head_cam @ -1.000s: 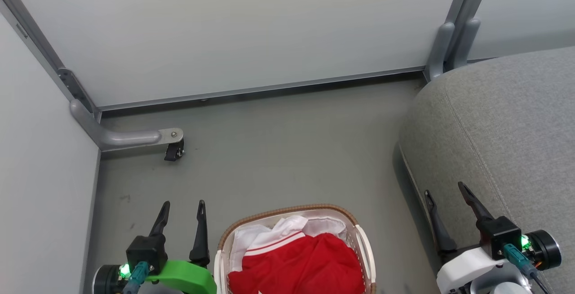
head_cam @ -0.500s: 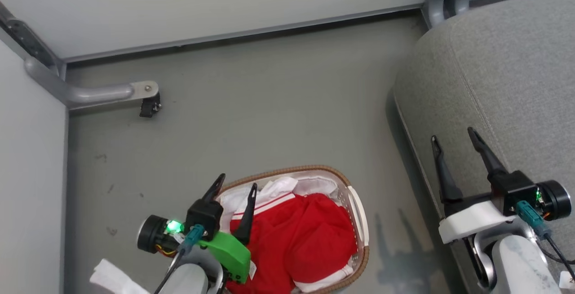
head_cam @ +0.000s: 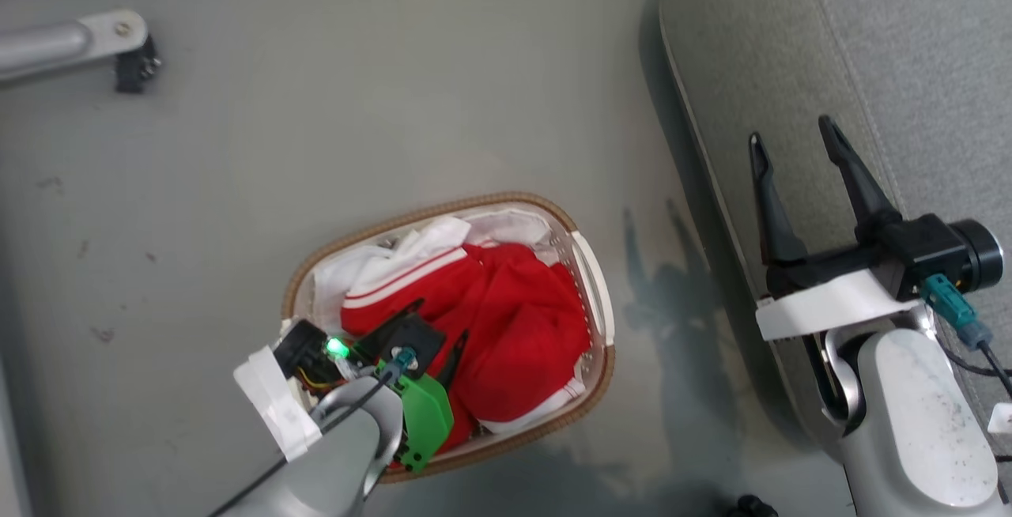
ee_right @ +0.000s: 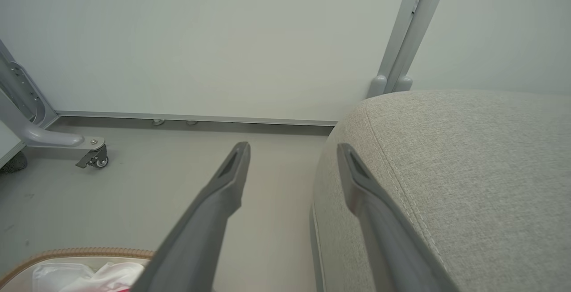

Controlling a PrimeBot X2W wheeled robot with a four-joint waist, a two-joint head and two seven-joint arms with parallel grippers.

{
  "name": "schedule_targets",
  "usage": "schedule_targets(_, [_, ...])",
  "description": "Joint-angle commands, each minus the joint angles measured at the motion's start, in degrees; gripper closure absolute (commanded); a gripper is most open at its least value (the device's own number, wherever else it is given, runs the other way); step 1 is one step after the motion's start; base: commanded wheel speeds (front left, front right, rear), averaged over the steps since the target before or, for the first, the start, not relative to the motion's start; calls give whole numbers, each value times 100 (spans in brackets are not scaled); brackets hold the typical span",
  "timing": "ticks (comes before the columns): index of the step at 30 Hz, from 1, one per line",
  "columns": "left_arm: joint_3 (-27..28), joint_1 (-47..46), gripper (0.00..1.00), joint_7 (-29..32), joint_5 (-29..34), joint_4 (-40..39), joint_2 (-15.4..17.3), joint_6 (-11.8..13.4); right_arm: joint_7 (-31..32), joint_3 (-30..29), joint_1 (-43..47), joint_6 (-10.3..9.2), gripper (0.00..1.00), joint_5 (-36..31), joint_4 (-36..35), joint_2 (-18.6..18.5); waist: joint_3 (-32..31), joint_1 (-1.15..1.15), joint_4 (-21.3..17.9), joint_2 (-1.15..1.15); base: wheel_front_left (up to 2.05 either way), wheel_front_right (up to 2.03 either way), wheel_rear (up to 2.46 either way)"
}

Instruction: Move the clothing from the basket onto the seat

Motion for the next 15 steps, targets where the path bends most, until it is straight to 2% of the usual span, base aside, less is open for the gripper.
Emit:
schedule_targets(1, [-91, -236, 0, 2, -72, 93, 118, -13, -28, 34, -148, -6, 0, 66, -59, -14, 953, -1, -564, 0, 0, 0, 0])
schedule_targets(9, [-534, -914, 0, 3, -435, 546, 378, -15, -28, 223, -523, -6, 0, 293, -177, -13, 1719, -1, -814, 0, 0, 0, 0])
schedule_targets(15, [-735, -1132, 0, 3, -708, 841, 473, -15, -28, 308, -672, -6, 0, 439, -168, -13, 1957, -1, -928, 0, 0, 0, 0])
